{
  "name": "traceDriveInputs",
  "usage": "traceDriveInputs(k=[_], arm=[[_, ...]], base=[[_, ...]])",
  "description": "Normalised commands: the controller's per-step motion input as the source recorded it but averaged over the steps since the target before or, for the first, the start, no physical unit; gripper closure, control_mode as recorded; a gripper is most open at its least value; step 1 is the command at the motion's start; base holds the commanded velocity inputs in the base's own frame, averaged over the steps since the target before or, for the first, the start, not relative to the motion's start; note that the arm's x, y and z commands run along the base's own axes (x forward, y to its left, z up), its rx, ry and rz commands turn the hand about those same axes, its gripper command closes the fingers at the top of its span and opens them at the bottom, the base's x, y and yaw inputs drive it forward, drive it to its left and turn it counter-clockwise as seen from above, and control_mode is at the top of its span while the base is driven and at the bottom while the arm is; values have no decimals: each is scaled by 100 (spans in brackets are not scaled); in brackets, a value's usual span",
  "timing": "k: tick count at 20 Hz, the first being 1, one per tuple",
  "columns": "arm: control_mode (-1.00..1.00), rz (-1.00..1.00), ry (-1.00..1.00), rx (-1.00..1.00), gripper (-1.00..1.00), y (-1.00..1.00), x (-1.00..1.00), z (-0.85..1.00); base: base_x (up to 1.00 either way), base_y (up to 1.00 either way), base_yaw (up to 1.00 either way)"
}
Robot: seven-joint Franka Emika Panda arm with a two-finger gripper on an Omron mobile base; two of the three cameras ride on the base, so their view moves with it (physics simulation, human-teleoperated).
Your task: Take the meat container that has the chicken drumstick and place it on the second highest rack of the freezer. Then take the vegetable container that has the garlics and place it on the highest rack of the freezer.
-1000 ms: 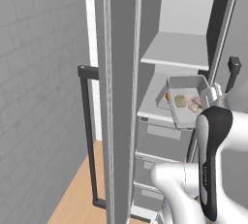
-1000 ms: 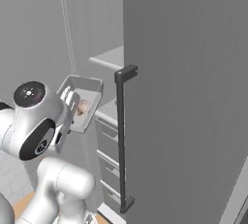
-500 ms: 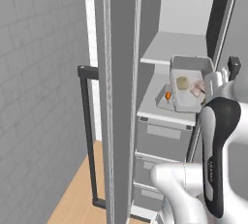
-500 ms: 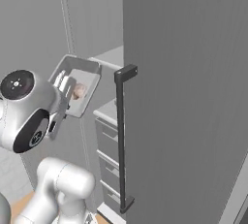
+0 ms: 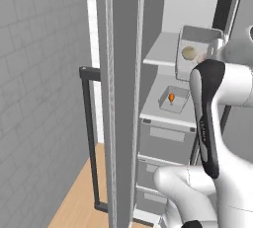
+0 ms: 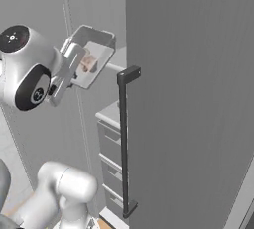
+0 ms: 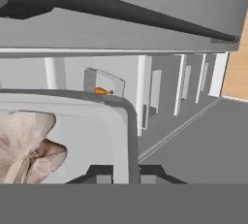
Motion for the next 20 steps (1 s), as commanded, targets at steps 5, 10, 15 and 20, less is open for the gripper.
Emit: traceDriveInputs(k=[5, 10, 15, 20], arm=[[-100, -4, 1, 1, 100, -42, 69, 10], [-100, -9, 10, 0, 100, -12, 83, 0], [-100, -8, 9, 1, 100, -15, 62, 0], [-100, 0, 7, 2, 100, -23, 53, -12]], base=[[0, 0, 0], [0, 0, 0], [0, 0, 0], [0, 0, 0]])
